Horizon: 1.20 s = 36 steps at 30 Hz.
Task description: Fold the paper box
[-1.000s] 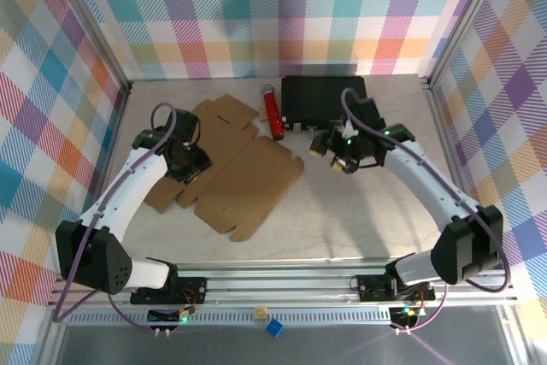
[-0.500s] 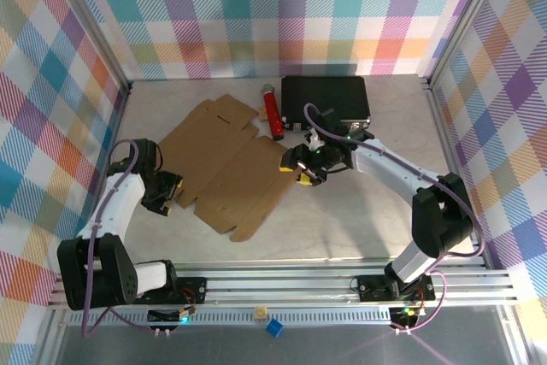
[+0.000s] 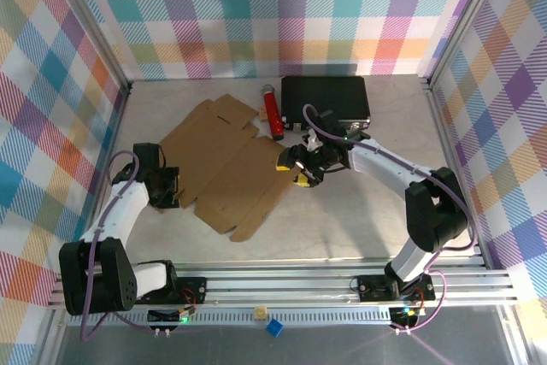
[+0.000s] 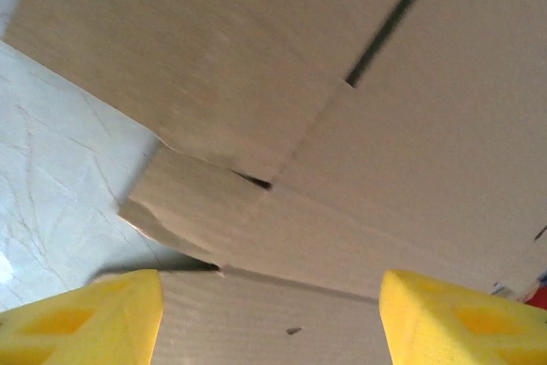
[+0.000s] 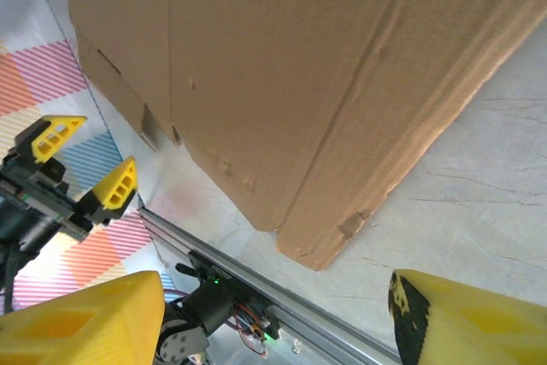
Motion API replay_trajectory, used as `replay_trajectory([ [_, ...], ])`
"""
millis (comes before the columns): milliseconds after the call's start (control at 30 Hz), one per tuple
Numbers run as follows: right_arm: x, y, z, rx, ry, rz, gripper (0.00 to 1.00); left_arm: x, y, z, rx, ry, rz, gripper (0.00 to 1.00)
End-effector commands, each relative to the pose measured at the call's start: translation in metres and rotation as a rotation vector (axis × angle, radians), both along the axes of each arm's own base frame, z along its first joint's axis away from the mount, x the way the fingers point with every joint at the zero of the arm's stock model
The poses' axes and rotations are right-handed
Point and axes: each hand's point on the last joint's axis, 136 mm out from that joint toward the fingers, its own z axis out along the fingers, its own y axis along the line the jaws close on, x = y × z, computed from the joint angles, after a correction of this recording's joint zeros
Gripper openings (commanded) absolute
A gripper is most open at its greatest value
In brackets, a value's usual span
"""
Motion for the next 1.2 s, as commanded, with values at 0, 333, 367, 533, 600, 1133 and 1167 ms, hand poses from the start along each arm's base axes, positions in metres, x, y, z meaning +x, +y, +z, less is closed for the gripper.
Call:
replay_trajectory([
  [0,0.005,-0.013,-0.012,0.023,0.033,-0.077,0.72,0.034,-0.025,0.030,0.031,-0.061,-0.185,0.66],
  [333,0.021,-0.010,-0.057,0.058,0.058,-0.172,0.73,0.054,-0.067,-0.030,0.140,0.175,-0.576,0.57],
  [367,0.024,-0.009,-0.060,0.059,0.052,-0.176,0.73,0.054,-0.064,-0.035,0.159,0.197,-0.599,0.57],
  [533,0.038,-0.007,-0.071,0.045,0.020,-0.189,0.73,0.055,-0.054,-0.046,0.229,0.262,-0.671,0.57],
  [600,0.042,-0.008,-0.077,0.028,0.011,-0.193,0.73,0.058,-0.053,-0.043,0.238,0.252,-0.681,0.57],
  [1133,0.063,0.003,-0.085,0.048,-0.071,-0.198,0.72,0.091,0.022,-0.041,0.274,0.299,-0.714,0.59],
  [1167,0.064,0.004,-0.085,0.051,-0.074,-0.196,0.72,0.088,0.019,-0.050,0.249,0.319,-0.731,0.59],
])
